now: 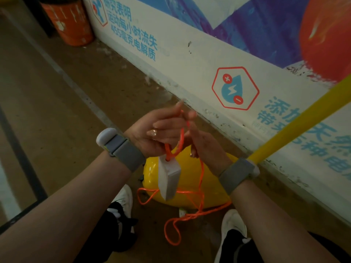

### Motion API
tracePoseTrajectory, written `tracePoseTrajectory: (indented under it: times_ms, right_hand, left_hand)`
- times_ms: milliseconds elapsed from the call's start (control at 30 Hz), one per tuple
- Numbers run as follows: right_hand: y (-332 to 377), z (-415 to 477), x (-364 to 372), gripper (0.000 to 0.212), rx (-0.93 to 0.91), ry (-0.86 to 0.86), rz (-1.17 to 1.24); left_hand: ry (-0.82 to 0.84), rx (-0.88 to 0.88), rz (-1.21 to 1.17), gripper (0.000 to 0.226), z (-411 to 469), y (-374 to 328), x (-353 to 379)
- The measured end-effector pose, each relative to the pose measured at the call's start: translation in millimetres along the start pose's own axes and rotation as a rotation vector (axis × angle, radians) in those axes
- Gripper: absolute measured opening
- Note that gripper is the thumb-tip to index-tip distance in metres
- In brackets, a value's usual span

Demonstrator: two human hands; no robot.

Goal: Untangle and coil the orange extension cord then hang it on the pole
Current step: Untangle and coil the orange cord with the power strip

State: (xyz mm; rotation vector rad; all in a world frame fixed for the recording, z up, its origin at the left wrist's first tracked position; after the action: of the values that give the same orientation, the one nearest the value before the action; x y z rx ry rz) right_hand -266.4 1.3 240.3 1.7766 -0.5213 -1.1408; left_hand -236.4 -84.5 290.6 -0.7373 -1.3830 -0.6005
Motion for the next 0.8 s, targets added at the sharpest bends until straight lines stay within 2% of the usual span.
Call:
tracePoseTrajectory:
  times_ms: [100,200,300,400,467,500,567,600,700,733,800]
  right_hand:
    - [-22.9,0.2,11.9,0.062,0.062,0.020,-0.055]
    - [-38.6,-6.9,31.3,0.058,0.094,0.101,-0.217]
    - [-39.2,-12.1,48.9,0.047,0.119,0.251,-0.258]
    - [-27.3,-14.4,61.4,0.037,0.075,0.347,-0.389]
    - [-14.1,-19.8,64.5,0.033,0.000,0.309,-0.492]
    - [-5.8,-23.1,63.2,0.033,-0.042,0.266,-0.525]
    - [12.9,-27.7,55.7,0.029,-0.132,0.187,-0.522]
    - [21.0,-28.1,49.0,0.026,-0.158,0.161,-0.480]
    - [35.2,-26.9,28.0,0.021,-0.183,0.168,-0.388]
    - [36.8,-26.9,23.5,0.020,-0.191,0.186,-0.396]
    - [37.0,-27.2,13.8,0.019,-0.192,0.170,-0.401]
  left_hand:
    - [0.033,0.184,-0.047,0.044,-8.7,-26.9,5.8]
    - [0.015,0.519,-0.161,0.038,-28.3,-64.5,4.6]
    - [-0.179,0.887,-0.129,0.031,-43.4,-87.5,-11.1]
    - [-0.447,1.098,0.173,0.023,-45.7,-84.2,-21.4]
    - [-0.637,1.070,0.543,0.021,-40.4,-77.0,-24.1]
    - [-0.722,0.993,0.785,0.022,-35.3,-71.5,-22.7]
    - [-0.838,0.763,1.199,0.024,-25.3,-61.9,-29.8]
    - [-0.868,0.633,1.325,0.024,-21.3,-57.2,-37.1]
    - [-0.856,0.325,1.510,0.027,-14.1,-38.1,-51.9]
    - [-0.806,0.295,1.503,0.027,-10.7,-30.8,-51.0]
    - [-0.777,0.361,1.403,0.027,-6.9,-24.7,-45.1]
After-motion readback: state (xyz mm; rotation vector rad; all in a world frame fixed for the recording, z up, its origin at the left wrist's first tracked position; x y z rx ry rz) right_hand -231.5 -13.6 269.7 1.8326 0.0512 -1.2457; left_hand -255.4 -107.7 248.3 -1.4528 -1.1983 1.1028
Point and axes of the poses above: each hand's wrist, its own z-axis towards the middle knuckle, its own x-axis out of the palm, y = z × x, the point moved 6 cm from there along z, towards the middle knuckle, and after that the axes turned 15 degrees about -z, right-handed, at the moved point
